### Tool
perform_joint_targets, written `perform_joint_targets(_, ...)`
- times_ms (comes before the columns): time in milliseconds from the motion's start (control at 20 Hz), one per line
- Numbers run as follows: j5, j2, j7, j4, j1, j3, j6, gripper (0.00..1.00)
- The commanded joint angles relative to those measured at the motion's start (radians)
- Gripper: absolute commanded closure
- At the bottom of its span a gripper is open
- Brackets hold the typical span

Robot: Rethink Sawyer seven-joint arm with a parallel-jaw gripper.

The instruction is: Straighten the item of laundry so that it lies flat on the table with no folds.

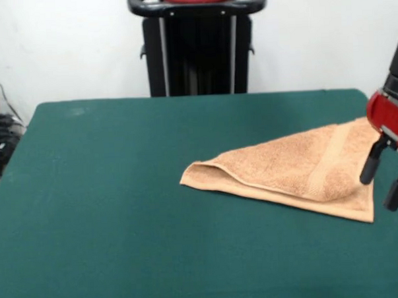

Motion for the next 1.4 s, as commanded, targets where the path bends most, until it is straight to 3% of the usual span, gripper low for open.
perform_joint_targets(50,0.037,0.009,0.27,0.208,0.025,0.067,-0.045,0.0)
perform_joint_targets(1000,0.082,0.062,0.251,0.296,0.048,0.107,-0.224,0.0)
perform_joint_targets(1400,0.079,0.03,0.241,0.338,0.062,0.1,-0.174,0.0)
